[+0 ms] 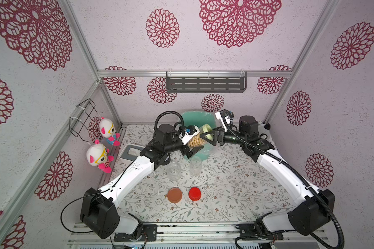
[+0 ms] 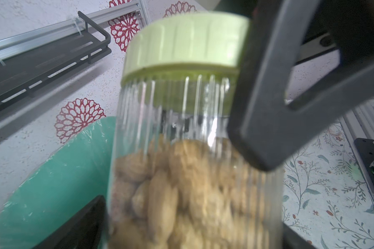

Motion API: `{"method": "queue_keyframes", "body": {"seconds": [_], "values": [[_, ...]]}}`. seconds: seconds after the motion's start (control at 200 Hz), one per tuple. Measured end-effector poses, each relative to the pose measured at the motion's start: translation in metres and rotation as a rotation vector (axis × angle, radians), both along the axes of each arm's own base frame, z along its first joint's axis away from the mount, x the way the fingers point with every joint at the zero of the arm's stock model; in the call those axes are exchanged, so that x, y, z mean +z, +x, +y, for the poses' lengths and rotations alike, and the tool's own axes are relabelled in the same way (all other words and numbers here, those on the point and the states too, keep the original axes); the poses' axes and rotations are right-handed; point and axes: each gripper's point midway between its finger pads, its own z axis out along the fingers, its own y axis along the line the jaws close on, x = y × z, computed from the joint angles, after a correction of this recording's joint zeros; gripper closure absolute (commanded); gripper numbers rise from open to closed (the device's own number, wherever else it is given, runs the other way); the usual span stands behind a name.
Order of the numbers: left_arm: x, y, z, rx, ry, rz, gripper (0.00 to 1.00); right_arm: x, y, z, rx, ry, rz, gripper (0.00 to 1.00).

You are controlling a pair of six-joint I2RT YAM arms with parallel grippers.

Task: Empty moldy peanuts from jars
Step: Pick up the jar from the center of the board.

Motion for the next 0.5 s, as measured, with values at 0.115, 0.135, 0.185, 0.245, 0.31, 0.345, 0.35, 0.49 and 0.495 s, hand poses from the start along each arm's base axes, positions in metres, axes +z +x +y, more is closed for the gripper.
{"method": "queue_keyframes", "body": {"seconds": [0.115,0.135,0.185,0.245,0.31,0.345,0.35,0.49,0.495], "values": [[-0.0010,0.0005,-0.0003,0.000,0.001,0.002,0.03,0.0026,-0.0002,0.0003,0.004,0.009,-0.006,1.00],[-0.0014,0.0006,-0.0004,0.000,0.001,0.003,0.04,0.0029,0.0000,0.0001,0.004,0.009,-0.007,1.00],[-0.0022,0.0011,-0.0004,0.000,0.003,0.004,0.07,0.0034,0.0005,-0.0003,0.002,0.011,-0.009,1.00],[-0.0030,0.0012,-0.0007,0.000,0.003,0.007,0.10,0.0037,0.0011,-0.0005,0.001,0.012,-0.011,1.00],[-0.0031,0.0012,-0.0008,0.000,0.003,0.008,0.11,0.0035,0.0016,-0.0004,0.001,0.012,-0.012,1.00],[-0.0031,0.0013,-0.0008,0.001,0.002,0.009,0.10,0.0033,0.0018,-0.0001,0.003,0.013,-0.011,1.00],[-0.0031,0.0013,-0.0008,0.001,0.002,0.009,0.10,0.0033,0.0019,-0.0002,0.002,0.013,-0.011,1.00],[-0.0023,0.0019,-0.0007,0.004,-0.001,0.008,0.09,0.0011,0.0029,0.0009,0.008,0.012,-0.007,1.00],[-0.0021,0.0020,-0.0005,0.005,-0.002,0.007,0.09,0.0011,0.0029,0.0009,0.008,0.012,-0.007,1.00]]}}
